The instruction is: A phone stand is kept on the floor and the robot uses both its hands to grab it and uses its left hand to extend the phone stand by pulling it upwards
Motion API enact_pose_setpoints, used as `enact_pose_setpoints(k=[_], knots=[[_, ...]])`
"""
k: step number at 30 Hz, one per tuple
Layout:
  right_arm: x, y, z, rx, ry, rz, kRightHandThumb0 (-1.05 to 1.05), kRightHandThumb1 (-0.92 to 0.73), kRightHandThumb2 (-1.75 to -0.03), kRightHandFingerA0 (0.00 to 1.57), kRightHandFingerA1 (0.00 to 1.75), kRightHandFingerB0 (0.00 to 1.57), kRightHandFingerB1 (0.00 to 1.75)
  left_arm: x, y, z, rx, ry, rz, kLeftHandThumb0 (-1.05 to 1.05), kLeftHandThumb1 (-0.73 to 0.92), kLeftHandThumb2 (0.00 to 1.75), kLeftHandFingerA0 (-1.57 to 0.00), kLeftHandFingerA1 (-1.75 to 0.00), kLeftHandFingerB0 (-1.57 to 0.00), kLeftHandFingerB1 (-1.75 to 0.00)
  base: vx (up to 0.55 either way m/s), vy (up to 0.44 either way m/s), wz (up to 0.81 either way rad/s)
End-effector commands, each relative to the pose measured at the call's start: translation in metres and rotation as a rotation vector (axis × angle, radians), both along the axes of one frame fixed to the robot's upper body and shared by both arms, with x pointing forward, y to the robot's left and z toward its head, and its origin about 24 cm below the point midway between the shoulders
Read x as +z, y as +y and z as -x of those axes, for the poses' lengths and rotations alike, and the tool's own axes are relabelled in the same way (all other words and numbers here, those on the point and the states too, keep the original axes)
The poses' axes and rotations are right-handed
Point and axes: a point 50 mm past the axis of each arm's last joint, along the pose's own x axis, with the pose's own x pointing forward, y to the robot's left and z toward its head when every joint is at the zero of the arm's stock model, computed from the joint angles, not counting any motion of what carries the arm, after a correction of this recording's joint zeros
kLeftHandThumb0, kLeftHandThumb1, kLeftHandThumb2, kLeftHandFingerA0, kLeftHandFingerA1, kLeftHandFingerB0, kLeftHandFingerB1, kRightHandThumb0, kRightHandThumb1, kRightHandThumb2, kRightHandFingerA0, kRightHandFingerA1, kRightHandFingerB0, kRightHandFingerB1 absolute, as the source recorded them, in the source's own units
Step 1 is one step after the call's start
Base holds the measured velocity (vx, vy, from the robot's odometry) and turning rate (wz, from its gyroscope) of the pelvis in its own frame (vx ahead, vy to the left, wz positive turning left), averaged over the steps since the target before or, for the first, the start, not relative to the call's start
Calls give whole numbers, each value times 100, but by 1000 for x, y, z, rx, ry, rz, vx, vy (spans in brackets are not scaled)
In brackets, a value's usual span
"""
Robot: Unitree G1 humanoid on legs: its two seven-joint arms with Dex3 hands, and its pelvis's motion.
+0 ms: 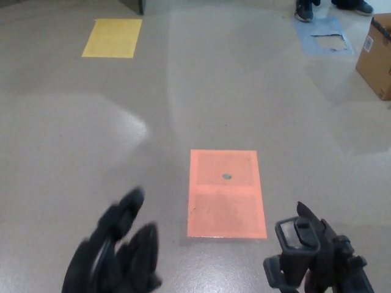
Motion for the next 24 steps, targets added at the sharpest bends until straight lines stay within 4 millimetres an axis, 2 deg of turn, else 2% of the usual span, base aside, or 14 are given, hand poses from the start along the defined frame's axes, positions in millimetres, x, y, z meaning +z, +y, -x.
enact_pose_setpoints(k=[1,13,18,19,20,21,23,24], knots=[[1,-26,7,188,184,136,-105,-55,-59,0,0,0,0,-44,43,55,99,-53,-23,-90,68,104,0,-10,0,-13,0,0,0],[-5,-19,15,277,265,181,-105,-55,-60,0,0,0,0,-46,45,60,107,-64,-18,-90,67,104,0,-11,0,-14,0,0,0],[-10,-19,27,319,319,165,-105,-54,-59,0,0,0,0,-49,48,62,123,-61,-26,-88,64,103,-1,-15,-1,-18,0,0,0],[-12,-18,31,328,337,154,-105,-54,-59,0,0,0,0,-50,49,63,128,-55,-17,-96,67,102,-8,-7,-7,-14,0,0,0],[-16,-18,40,330,357,139,-105,-53,-58,0,0,0,0,-50,50,64,129,-55,-18,-89,64,102,-1,-14,-1,-18,0,0,0],[-18,-18,43,329,364,134,-105,-53,-58,0,0,0,0,-51,51,65,128,-56,-19,-89,64,102,-1,-14,-1,-18,0,0,0],[-22,-18,51,317,374,117,-105,-52,-58,0,0,0,0,-51,52,67,132,-54,-17,-95,67,101,-9,-9,-9,-15,0,0,0],[-24,-18,54,310,376,113,-105,-52,-58,0,0,0,0,-51,52,67,131,-56,-14,-88,63,102,-2,-14,-2,-18,0,0,0]])
